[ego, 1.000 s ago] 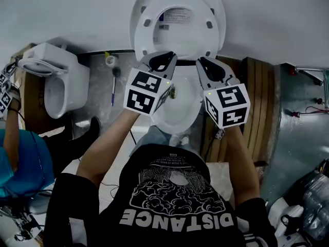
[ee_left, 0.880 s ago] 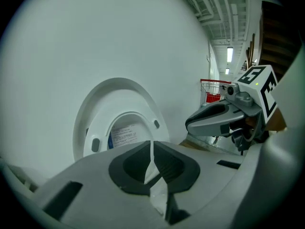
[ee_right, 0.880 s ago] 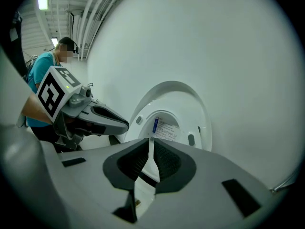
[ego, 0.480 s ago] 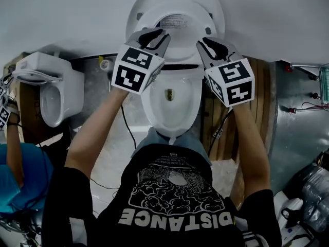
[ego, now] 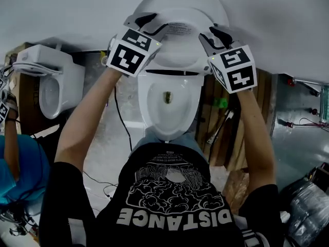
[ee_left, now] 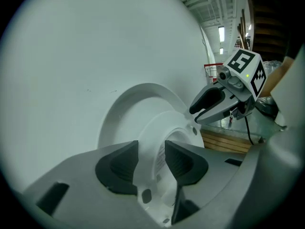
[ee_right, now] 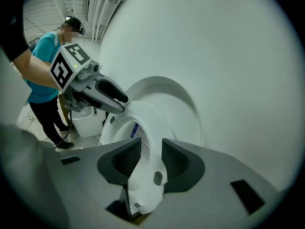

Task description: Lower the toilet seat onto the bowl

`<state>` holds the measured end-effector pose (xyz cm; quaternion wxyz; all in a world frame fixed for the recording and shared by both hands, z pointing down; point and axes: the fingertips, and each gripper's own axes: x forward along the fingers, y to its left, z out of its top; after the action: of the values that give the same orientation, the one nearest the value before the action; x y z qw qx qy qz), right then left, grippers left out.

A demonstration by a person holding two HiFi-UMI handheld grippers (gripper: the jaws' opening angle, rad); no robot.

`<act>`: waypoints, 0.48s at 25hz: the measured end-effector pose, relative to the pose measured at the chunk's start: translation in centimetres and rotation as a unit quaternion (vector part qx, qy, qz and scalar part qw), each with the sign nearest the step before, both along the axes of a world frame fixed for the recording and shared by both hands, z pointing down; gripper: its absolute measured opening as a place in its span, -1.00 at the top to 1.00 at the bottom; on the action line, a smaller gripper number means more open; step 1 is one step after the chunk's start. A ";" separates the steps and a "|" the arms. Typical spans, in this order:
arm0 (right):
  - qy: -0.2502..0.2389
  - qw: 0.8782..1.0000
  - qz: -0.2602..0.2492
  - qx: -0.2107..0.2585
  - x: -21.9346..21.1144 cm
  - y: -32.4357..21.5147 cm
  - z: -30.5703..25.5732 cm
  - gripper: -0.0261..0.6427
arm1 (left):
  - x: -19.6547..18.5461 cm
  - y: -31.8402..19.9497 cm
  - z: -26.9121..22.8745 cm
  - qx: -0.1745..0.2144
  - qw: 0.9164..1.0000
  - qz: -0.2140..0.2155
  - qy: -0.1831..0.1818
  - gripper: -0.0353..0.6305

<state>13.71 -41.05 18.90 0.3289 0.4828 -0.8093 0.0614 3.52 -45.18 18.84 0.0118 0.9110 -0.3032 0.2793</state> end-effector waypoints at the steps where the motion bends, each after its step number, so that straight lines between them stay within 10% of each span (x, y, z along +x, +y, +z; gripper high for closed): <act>1: 0.006 1.000 -0.003 0.000 0.2 -0.6 0.1 0.54 | 0.1 -0.5 0.1 0.004 1.000 0.000 -0.006 0.40; 12: 0.040 0.997 -0.054 -0.030 0.9 -4.1 1.3 0.36 | 1.0 -3.4 1.2 -0.005 0.998 0.019 -0.059 0.26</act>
<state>14.63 -45.15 20.21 0.3781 0.4307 -0.8180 0.0484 4.48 -48.60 20.08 -0.0067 0.8987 -0.2845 0.3339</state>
